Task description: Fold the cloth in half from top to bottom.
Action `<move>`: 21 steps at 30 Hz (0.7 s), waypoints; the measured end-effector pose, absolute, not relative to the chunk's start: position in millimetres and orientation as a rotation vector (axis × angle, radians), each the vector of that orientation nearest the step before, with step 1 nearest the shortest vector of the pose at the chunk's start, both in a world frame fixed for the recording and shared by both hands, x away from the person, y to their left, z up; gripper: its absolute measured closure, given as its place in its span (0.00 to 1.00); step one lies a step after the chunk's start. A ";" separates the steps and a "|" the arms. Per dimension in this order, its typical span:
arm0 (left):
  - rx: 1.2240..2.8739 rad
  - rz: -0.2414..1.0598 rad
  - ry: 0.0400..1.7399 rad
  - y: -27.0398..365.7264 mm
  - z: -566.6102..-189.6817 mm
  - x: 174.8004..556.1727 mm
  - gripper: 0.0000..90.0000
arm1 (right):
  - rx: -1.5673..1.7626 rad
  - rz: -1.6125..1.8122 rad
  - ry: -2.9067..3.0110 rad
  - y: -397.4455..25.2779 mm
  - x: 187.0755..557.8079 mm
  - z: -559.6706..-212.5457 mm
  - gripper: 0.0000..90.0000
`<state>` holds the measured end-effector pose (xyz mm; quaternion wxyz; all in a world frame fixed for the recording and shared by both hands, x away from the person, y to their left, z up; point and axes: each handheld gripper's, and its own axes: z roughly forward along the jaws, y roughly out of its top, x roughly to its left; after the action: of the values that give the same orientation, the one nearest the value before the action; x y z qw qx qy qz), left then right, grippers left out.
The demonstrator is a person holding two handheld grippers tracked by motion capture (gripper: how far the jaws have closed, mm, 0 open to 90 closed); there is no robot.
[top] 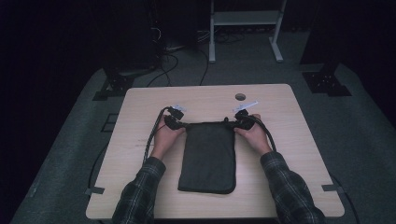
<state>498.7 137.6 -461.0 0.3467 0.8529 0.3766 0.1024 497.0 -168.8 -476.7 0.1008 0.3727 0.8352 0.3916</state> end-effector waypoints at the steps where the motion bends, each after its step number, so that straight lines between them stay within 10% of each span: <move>1: 2.197 0.279 0.983 138.7 -459.1 499.0 0.94 | 1.114 1.160 2.455 -167.2 498.5 -476.9 0.89; 21: 2.049 0.329 0.861 161.2 -414.7 473.8 0.94 | 0.989 1.374 2.398 -169.7 481.7 -437.7 0.88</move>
<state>473.8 161.2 -414.7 0.4326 0.8222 0.3455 0.1320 481.7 -169.7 -437.7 0.1031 0.3351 0.8125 0.4657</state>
